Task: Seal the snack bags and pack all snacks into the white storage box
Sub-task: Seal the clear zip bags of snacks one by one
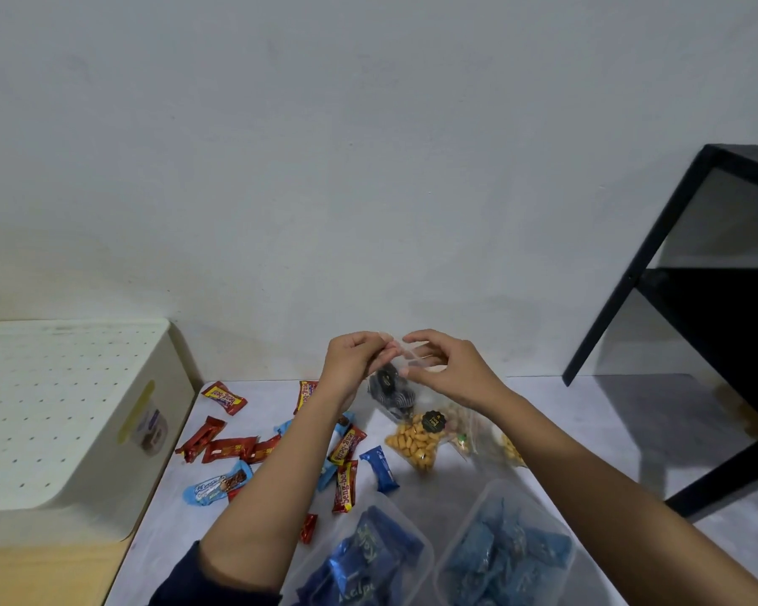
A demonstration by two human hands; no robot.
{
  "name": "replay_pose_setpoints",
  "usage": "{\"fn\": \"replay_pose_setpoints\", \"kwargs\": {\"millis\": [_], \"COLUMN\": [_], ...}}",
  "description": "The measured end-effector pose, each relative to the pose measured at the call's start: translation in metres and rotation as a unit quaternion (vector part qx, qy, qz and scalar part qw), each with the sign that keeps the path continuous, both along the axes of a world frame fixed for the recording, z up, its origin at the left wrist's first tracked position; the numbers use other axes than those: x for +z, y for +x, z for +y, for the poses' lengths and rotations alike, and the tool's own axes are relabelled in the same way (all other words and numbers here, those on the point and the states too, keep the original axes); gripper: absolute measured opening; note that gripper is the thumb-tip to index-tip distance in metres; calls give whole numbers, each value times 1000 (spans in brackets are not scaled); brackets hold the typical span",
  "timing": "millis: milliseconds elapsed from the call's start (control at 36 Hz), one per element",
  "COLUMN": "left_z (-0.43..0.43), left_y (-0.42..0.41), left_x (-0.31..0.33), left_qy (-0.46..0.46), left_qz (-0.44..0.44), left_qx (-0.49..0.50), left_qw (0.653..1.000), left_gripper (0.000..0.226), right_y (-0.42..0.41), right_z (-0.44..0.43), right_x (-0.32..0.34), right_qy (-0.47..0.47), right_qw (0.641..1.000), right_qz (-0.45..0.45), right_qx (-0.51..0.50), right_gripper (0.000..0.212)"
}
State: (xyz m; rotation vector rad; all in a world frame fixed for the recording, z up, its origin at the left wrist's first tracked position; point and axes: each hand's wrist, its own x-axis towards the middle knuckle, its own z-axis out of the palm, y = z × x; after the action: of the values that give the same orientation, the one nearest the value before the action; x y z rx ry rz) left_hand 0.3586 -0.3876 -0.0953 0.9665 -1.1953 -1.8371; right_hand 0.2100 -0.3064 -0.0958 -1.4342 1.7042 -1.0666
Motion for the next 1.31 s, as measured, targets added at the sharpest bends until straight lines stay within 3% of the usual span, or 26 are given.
{"fn": "replay_pose_setpoints", "kwargs": {"millis": [139,222,306,417,583,778,917,1028,1139,1306], "left_z": [3,5,8,16,10,-13,-21,-26,-25,-23], "left_y": [-3,-2,4,12,12,7,1,-1,-3,-9], "left_x": [5,-1,-20,-49,-64,-86,-105,-122,-133,-141], "left_qy": [-1,-67,-194,-256,-294,-260,-233,-253,-264,-275], "left_qz": [28,-26,-143,-197,-231,-216,-250,-295,-321,-373], "left_qx": [38,73,87,31,2,5,16,34,46,54], "left_qw": [999,995,967,946,928,941,940,921,908,884], "left_gripper": [17,20,46,95,115,119,121,120,115,111], "right_y": [2,2,0,-3,-5,-11,-11,-8,-3,-5], "right_z": [-5,-10,-15,-22,-34,-52,-67,-76,-83,-84], "right_x": [-7,-4,-1,5,6,-11,-35,-56,-78,-90], "right_qy": [-67,-84,-84,-85,-62,-37,-40,-62,-88,-64], "right_qw": [997,995,994,989,984,976,973,968,966,960], "right_qz": [12,-20,-56,-113,-166,-216,-213,-171,-61,-47], "right_qx": [-43,-59,-52,-36,-8,-11,-81,-173,-234,-269], "right_gripper": [28,28,31,33,27,23,19,12,11,14]}}
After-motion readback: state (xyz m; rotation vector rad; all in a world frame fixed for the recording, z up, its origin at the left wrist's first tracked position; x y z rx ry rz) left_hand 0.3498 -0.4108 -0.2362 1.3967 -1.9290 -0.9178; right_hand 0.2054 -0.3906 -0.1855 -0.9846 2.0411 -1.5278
